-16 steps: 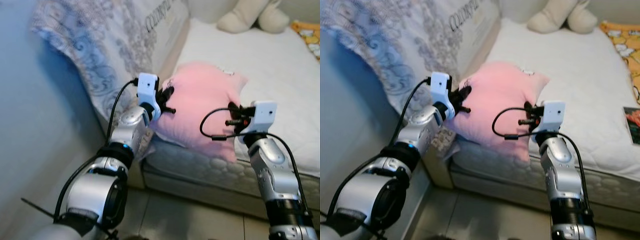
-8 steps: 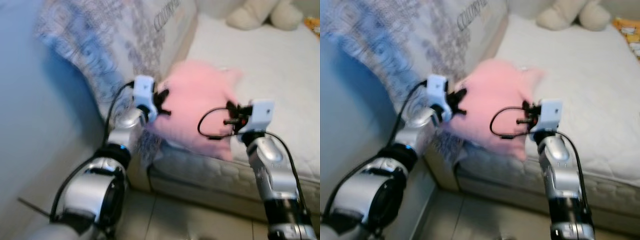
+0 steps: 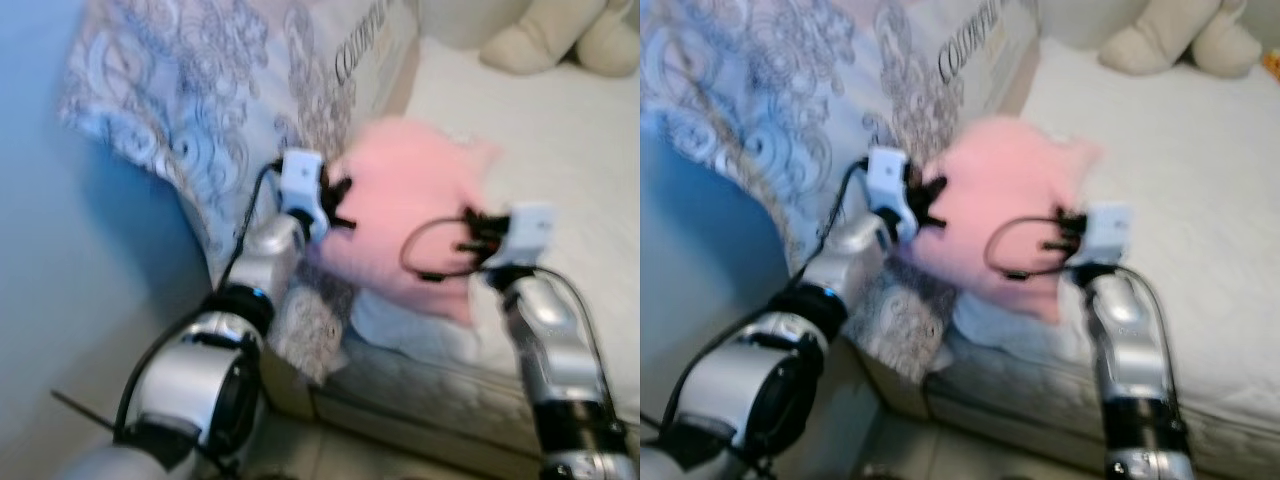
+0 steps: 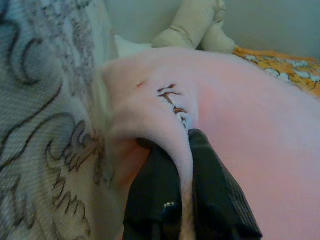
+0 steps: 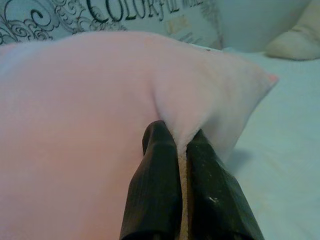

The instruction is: Clean up the room

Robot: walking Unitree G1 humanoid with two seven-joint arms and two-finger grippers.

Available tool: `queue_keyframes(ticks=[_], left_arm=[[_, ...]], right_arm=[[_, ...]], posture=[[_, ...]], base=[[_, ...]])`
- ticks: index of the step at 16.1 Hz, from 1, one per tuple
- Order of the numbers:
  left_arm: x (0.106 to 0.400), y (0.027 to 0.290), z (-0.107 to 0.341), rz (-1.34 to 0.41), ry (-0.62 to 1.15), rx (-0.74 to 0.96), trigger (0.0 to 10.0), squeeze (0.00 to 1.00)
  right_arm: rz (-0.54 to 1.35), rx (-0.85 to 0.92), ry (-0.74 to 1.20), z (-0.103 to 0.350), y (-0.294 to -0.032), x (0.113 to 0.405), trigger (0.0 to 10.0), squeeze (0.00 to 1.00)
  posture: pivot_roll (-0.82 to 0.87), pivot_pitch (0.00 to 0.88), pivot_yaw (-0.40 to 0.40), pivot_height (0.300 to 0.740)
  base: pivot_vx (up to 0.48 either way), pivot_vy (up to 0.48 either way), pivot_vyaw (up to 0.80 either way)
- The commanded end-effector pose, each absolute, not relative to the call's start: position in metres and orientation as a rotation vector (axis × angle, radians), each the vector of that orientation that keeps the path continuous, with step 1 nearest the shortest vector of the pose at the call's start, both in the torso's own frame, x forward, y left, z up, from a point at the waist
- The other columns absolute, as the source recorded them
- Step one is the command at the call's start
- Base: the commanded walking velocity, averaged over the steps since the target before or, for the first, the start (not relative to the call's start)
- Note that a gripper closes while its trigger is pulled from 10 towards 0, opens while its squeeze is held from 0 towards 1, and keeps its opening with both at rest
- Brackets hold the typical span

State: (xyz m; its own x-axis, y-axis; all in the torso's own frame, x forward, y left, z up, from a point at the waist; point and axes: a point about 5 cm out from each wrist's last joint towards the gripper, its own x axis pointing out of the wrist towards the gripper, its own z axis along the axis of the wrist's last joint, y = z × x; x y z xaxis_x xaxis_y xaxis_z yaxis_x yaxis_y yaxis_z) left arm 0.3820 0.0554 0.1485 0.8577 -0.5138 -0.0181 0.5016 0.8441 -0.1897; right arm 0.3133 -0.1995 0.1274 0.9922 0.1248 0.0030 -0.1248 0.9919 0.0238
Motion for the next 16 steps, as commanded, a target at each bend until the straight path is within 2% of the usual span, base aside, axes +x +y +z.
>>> queue_keyframes(ticks=[1,7,8,13,16], left_arm=[[0.389,0.066,0.16,-0.481,0.028,-0.185,0.0,0.0],[0.39,0.048,0.168,-0.503,0.037,-0.195,0.0,0.0],[0.391,0.04,0.171,-0.506,0.051,-0.225,10.0,0.0],[0.394,0.03,0.177,-0.412,0.084,-0.179,10.0,0.0],[0.39,0.023,0.168,-0.318,0.105,-0.133,10.0,0.0]], right_arm=[[0.087,-0.004,-0.032,0.136,-0.213,0.314,0.0,0.0],[0.117,-0.083,-0.006,0.142,-0.22,0.326,0.0,0.0],[0.104,-0.117,0.0,0.146,-0.228,0.334,10.0,0.0],[0.081,-0.234,0.068,0.154,-0.251,0.364,10.0,0.0],[0.13,-0.387,0.158,0.133,-0.242,0.368,10.0,0.0]], posture=[[-0.14,0.0,0.075,0.74],[-0.13,0.0,0.051,0.74],[-0.12,0.0,0.046,0.74],[-0.11,0.0,0.043,0.74],[-0.1,0.012,0.041,0.74]], base=[[0.461,0.0,0.0],[0.465,0.0,0.0],[0.0,0.0,0.0],[0.0,0.0,0.0],[0.0,0.0,0.0]])
